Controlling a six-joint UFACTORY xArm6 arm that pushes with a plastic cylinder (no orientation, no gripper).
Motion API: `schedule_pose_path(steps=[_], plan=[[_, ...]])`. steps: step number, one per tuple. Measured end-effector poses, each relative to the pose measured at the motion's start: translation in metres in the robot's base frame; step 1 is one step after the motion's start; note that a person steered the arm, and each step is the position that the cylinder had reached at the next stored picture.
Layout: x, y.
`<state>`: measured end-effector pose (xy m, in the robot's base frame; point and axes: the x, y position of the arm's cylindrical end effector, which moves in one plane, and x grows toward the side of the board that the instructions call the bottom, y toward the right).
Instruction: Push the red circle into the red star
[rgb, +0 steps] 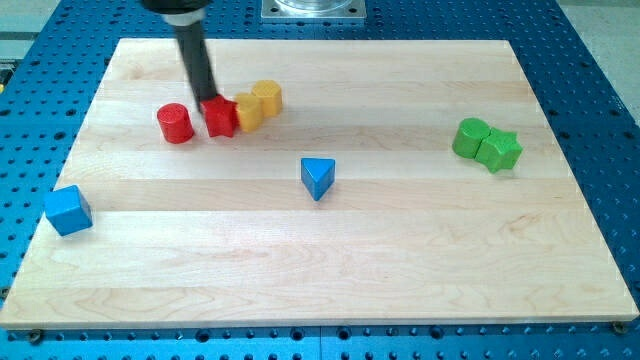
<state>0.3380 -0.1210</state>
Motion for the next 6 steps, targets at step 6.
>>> schedule_pose_path(steps=[6], plan=[[-0.001,-0.023]])
